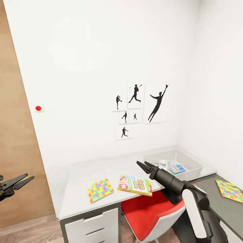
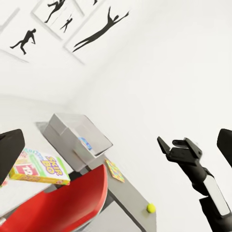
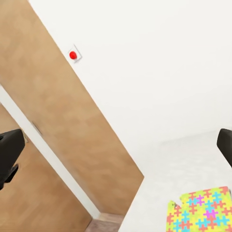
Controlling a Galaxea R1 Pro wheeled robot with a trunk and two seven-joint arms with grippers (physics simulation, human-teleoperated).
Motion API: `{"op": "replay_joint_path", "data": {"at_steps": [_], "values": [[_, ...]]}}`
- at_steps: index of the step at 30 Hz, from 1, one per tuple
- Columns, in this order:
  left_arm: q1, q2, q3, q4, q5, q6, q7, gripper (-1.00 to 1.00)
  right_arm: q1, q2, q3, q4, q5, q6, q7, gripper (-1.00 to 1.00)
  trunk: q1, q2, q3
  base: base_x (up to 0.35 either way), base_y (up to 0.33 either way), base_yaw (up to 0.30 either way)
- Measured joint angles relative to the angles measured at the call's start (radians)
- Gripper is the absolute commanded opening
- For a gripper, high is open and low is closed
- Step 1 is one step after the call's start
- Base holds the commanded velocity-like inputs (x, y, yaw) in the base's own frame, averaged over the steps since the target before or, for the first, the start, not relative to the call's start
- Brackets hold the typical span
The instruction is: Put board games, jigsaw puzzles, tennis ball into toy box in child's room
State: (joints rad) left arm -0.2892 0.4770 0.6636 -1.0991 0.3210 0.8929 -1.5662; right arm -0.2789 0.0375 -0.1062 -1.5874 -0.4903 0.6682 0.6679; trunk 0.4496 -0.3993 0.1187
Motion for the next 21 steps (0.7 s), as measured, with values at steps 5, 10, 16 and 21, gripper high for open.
{"op": "replay_joint_path", "data": {"at_steps": [5,10,16,21], "values": [[0.0,0.003,0.019,0.007,0.0,0.0,0.0,1.0,0.0,0.0,0.021,0.0,0.0,0.001,-0.045,1.0,0.0,0.0,0.005,-0.002,0.005,0.241],[0.003,0.004,0.035,0.038,-0.019,-0.002,0.0,1.0,0.0,0.0,0.032,0.002,0.0,0.001,-0.108,1.0,0.0,0.0,0.01,0.041,0.123,0.241],[0.005,0.005,0.057,0.062,-0.096,-0.007,0.0,1.0,0.0,0.0,0.069,0.002,0.0,0.003,-0.135,1.0,0.0,0.0,0.016,0.027,0.072,0.244],[0.005,0.005,0.07,0.064,-0.104,-0.008,0.0,1.0,0.0,0.001,0.085,0.002,0.0,0.009,-0.151,1.0,0.0,0.0,0.019,0.028,0.092,0.267]]}}
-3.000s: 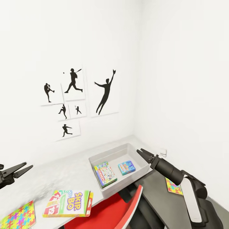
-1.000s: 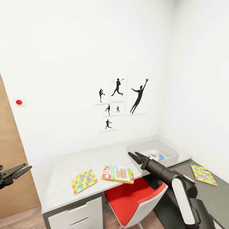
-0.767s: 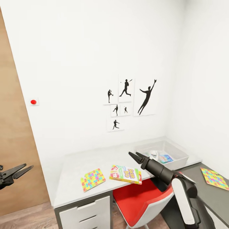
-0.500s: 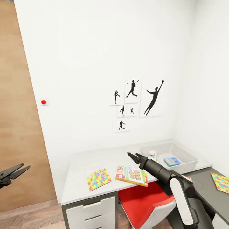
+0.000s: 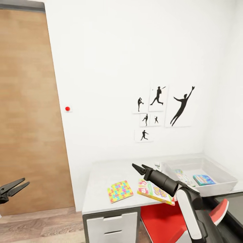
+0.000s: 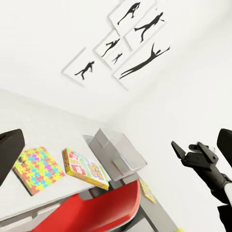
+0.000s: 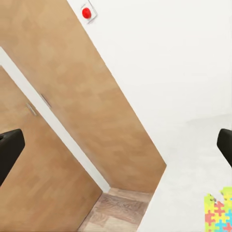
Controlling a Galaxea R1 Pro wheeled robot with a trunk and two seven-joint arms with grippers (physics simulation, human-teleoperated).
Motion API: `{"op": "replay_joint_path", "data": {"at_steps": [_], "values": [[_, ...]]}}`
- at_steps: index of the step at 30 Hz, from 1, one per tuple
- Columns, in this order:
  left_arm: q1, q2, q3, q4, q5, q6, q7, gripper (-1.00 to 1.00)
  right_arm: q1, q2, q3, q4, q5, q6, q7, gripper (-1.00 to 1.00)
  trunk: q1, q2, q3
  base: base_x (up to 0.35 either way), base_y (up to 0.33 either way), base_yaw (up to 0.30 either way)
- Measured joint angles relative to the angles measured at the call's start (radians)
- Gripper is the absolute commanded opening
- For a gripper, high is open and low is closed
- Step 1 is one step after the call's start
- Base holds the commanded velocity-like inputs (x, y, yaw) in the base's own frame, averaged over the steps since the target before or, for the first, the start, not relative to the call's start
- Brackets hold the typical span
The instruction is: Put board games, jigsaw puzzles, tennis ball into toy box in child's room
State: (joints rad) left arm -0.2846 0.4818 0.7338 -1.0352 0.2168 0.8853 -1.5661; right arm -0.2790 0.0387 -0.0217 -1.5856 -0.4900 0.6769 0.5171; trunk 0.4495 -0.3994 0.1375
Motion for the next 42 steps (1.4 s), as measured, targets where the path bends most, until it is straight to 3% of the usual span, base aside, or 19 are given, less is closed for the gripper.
{"op": "replay_joint_path", "data": {"at_steps": [11,21,32,42], "values": [[0.0,0.007,0.025,0.001,-0.002,0.0,0.0,1.0,0.0,0.001,0.004,0.0,-0.001,0.009,-0.047,1.0,0.0,0.0,-0.008,0.048,0.126,0.233],[0.0,0.006,0.027,0.001,-0.002,0.0,0.0,1.0,0.0,0.001,0.041,0.001,-0.003,0.01,-0.081,1.0,0.0,0.0,-0.021,0.002,0.087,0.183],[0.026,0.009,0.023,-0.021,-0.004,0.001,0.0,1.0,0.001,0.001,0.043,0.002,-0.002,0.009,-0.088,1.0,0.0,0.0,-0.037,0.0,0.002,0.155],[0.027,-0.004,0.019,-0.008,-0.01,0.003,0.0,1.0,0.002,-0.004,0.038,0.001,-0.005,-0.001,-0.087,1.0,0.0,0.0,-0.048,0.0,0.0,0.089]]}}
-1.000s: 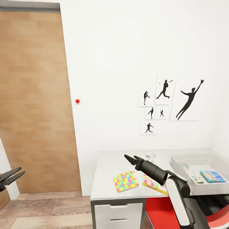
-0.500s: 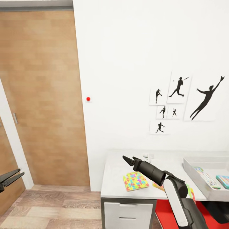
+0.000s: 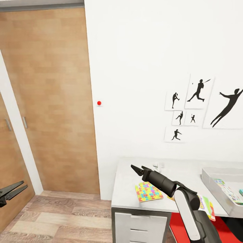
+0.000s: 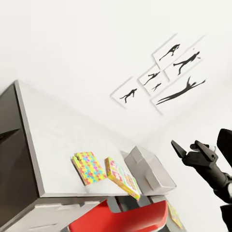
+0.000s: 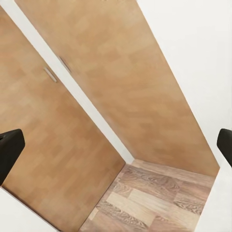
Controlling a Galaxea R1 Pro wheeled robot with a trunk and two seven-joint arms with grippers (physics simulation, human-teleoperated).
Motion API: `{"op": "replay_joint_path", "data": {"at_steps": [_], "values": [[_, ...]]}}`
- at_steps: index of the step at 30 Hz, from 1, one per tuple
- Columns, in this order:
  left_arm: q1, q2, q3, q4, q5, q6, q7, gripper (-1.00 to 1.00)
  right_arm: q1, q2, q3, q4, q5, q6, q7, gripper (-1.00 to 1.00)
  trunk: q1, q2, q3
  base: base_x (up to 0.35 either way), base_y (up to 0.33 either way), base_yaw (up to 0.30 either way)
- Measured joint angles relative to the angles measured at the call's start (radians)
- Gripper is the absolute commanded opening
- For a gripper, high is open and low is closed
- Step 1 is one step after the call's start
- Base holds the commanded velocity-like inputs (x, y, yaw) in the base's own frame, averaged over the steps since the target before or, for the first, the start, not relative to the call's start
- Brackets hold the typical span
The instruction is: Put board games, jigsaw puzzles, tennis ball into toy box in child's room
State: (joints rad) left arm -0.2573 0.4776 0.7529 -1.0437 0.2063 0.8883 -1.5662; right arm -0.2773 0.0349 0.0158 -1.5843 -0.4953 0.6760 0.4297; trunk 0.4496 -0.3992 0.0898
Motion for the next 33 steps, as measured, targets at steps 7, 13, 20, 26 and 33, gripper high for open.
{"op": "replay_joint_path", "data": {"at_steps": [7,13,20,26,33], "values": [[-0.016,-0.039,-0.014,0.013,0.025,-0.009,0.028,1.0,-0.001,0.011,0.0,0.007,0.003,-0.009,0.0,1.0,0.0,0.0,0.0,0.0,0.0,0.0],[-0.019,-0.05,-0.011,-0.02,0.041,0.025,0.0,1.0,-0.002,0.025,0.002,0.006,0.004,-0.009,0.0,1.0,0.0,0.0,0.0,0.0,0.004,0.0],[-0.019,-0.053,-0.009,-0.06,0.041,0.053,0.0,1.0,-0.002,0.027,0.003,0.006,0.005,-0.009,-0.001,1.0,0.0,0.0,0.0,0.0,0.14,0.0],[-0.019,-0.053,-0.007,-0.086,0.041,0.049,0.0,1.0,-0.002,0.027,0.004,0.006,0.005,-0.009,-0.001,1.0,0.0,0.0,0.0,0.054,0.065,-0.002],[-0.019,-0.053,-0.006,-0.086,0.041,0.043,0.0,1.0,-0.001,0.027,0.002,0.006,0.005,-0.008,-0.001,1.0,0.0,0.0,0.001,0.174,0.107,-0.066]]}}
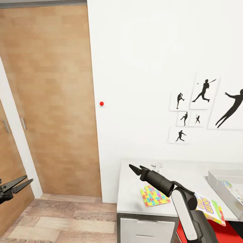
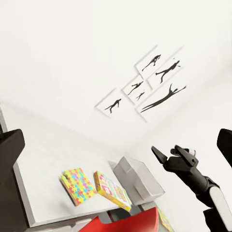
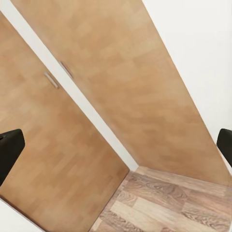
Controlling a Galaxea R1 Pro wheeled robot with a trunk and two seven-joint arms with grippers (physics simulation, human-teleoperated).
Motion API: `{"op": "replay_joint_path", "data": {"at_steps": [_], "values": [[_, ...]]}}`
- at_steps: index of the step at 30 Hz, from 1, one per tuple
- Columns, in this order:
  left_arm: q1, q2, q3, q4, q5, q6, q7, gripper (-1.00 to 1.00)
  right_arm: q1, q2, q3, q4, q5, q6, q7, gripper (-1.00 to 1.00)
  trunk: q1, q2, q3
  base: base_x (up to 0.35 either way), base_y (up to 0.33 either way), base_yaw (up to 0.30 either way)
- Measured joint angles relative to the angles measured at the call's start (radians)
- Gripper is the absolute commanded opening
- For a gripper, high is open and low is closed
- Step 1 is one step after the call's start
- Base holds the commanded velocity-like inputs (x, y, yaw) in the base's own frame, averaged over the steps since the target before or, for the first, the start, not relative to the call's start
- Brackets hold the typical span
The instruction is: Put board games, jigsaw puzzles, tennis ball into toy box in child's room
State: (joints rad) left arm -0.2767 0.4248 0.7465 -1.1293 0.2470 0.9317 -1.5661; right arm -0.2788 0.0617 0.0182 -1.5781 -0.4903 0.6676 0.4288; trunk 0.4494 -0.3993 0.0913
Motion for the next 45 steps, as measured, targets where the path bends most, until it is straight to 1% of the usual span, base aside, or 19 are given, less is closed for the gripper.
{"op": "replay_joint_path", "data": {"at_steps": [13,16,18,20,21,22,23,24,26,27,28,31,34,41,45], "values": [[0.0,0.0,0.0,0.0,0.001,-0.005,0.0,1.0,0.0,0.001,0.0,0.0,0.001,0.001,-0.003,1.0,0.0,0.0,0.0,0.066,0.004,-0.003],[0.001,0.0,0.001,0.0,0.001,-0.007,0.0,1.0,0.0,0.002,-0.001,0.0,-0.001,0.008,-0.033,1.0,0.0,0.0,0.0,0.003,0.0,0.0],[0.0,0.0,0.001,0.0,0.001,-0.012,0.0,1.0,0.0,0.002,-0.001,0.0,-0.006,0.015,-0.111,1.0,0.0,0.0,0.0,0.001,0.0,0.0],[0.0,0.0,0.0,0.0,0.002,-0.014,0.0,1.0,0.0,0.003,0.0,0.0,-0.011,0.031,-0.221,1.0,0.0,0.0,0.0,0.0,0.0,0.0],[0.0,0.0,0.0,0.0,0.002,-0.014,0.0,1.0,-0.001,0.004,0.0,0.0,-0.012,0.04,-0.253,1.0,0.0,0.0,0.0,0.0,0.0,0.0],[0.0,0.0,0.0,0.0,0.001,-0.015,0.0,1.0,-0.003,0.007,0.001,0.0,-0.014,0.063,-0.316,1.0,0.0,0.0,0.0,0.0,0.0,0.0],[0.0,0.0,0.0,0.0,0.001,-0.015,0.0,1.0,-0.006,0.011,0.001,0.0,-0.014,0.091,-0.384,1.0,0.0,0.0,0.0,0.0,0.0,0.0],[0.0,0.0,0.0,0.0,0.001,-0.015,0.0,1.0,-0.007,0.013,0.001,0.0,-0.011,0.106,-0.417,1.0,0.0,0.0,0.0,0.0,0.0,0.0],[0.0,0.0,-0.001,0.0,0.0,-0.016,0.0,1.0,-0.015,0.029,0.003,0.001,-0.004,0.154,-0.536,1.0,0.0,0.0,0.0,0.0,0.0,0.0],[0.0,0.0,-0.001,0.0,0.0,-0.016,0.0,1.0,-0.019,0.033,0.003,0.002,-0.005,0.162,-0.566,1.0,0.0,0.0,0.0,0.005,0.0,0.0],[0.0,0.0,-0.002,0.0,0.0,-0.016,0.0,1.0,-0.028,0.039,0.004,0.009,-0.007,0.174,-0.612,1.0,0.0,0.0,0.0,0.015,0.0,0.0],[0.0,-0.001,-0.003,0.0,0.0,-0.016,0.0,1.0,-0.051,0.045,0.004,0.039,-0.011,0.189,-0.676,1.0,0.0,0.0,0.0,0.073,0.0,0.0],[0.001,-0.002,-0.004,0.0,0.0,-0.016,0.0,1.0,-0.062,0.048,0.006,0.055,-0.011,0.197,-0.698,1.0,0.0,0.0,0.0,0.191,0.0,0.0],[0.001,-0.003,-0.004,0.0,0.0,-0.019,0.0,1.0,-0.067,0.047,0.007,0.049,-0.01,0.201,-0.709,1.0,0.0,0.0,0.0,0.116,0.0,0.0],[0.0,-0.004,-0.004,0.0,0.0,-0.044,0.0,1.0,-0.067,0.046,0.007,0.051,-0.01,0.201,-0.71,1.0,0.0,0.0,-0.004,0.013,0.0,0.0]]}}
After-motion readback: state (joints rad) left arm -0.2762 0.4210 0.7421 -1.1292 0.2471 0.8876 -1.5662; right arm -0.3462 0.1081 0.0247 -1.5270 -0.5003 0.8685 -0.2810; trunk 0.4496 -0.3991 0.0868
